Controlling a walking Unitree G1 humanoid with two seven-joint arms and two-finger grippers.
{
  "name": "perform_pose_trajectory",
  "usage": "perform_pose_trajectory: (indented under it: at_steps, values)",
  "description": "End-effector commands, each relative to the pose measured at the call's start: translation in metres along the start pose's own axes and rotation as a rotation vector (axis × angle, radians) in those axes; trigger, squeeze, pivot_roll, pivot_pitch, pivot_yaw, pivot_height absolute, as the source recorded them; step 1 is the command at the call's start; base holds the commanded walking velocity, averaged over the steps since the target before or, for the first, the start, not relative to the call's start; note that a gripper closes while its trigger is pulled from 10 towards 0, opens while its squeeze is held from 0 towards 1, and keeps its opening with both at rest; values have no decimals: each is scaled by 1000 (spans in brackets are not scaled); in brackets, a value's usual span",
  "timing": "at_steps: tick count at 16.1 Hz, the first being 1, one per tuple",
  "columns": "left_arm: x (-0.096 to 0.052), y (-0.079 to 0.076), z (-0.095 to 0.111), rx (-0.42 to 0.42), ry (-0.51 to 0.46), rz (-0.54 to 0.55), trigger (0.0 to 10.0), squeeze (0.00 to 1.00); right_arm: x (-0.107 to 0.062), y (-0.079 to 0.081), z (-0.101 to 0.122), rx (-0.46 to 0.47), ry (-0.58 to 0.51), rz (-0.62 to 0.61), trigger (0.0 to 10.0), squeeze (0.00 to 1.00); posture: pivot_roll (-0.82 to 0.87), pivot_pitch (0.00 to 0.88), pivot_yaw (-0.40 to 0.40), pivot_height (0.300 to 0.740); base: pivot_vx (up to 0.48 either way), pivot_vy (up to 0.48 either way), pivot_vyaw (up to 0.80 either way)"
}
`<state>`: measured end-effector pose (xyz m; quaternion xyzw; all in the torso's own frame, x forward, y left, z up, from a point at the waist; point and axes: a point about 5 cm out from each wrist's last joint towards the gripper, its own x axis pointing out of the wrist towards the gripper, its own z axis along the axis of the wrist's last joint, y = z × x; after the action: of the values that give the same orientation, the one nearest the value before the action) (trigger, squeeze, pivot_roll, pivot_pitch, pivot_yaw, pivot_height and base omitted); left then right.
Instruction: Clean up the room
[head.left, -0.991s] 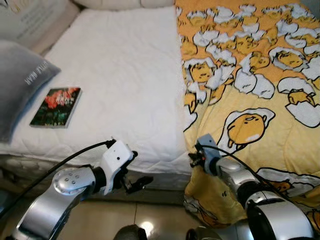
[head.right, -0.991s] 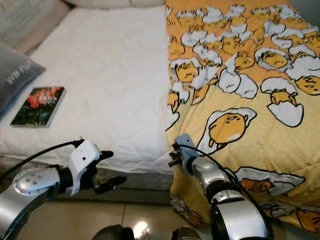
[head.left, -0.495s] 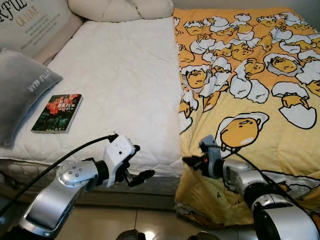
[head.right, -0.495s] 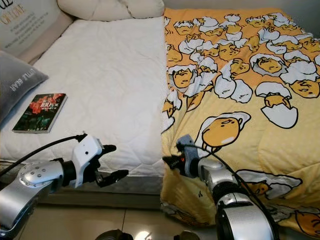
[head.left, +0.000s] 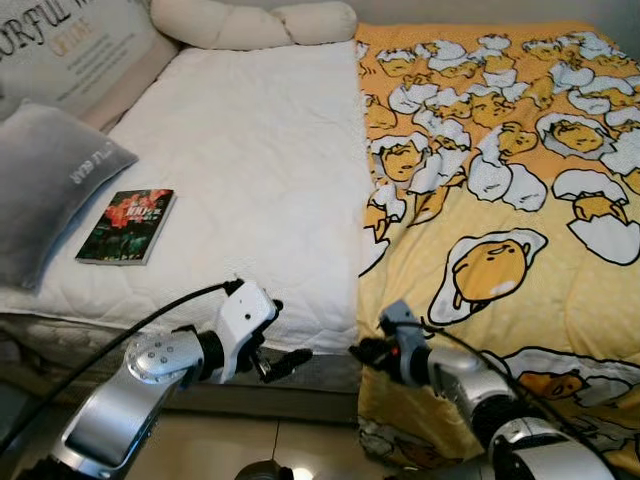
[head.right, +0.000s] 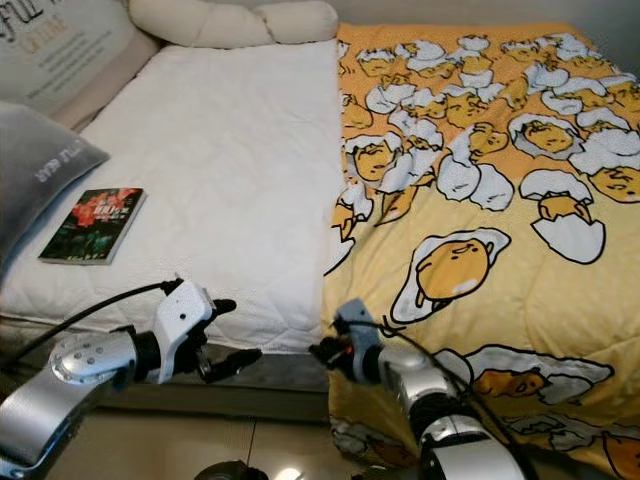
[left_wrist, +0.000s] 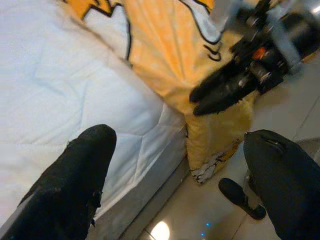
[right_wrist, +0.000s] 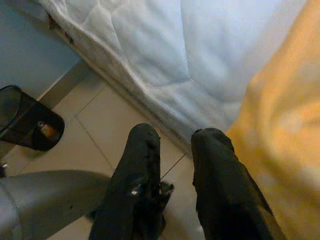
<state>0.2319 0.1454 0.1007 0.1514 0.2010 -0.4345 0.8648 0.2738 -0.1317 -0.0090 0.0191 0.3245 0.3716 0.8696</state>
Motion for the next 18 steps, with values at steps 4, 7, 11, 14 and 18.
perform_pose_trajectory:
  at_steps: [4,7,11,14,18]
  values:
    - [1,19,2,-149,-127,365,10000,0,-43,-22,31,-42,-364,-277,10000,1000,-53,0,68,740,0,0,0]
    - [2,28,2,-220,-169,543,10000,0,-70,-25,49,-82,-519,-516,10000,1000,-64,0,79,740,0,-294,0]
    - [8,31,4,-200,-161,625,10000,0,-71,-6,59,-94,-551,-570,10000,1000,-54,0,74,740,0,-480,0]
    - [7,42,6,-176,-154,683,10000,0,-65,-6,52,-5,-572,-689,10000,1000,-39,0,74,740,0,-475,0]
    - [4,47,3,-173,-153,705,10000,0,-68,-5,45,19,-556,-738,10000,1000,-52,0,79,740,0,-455,0]
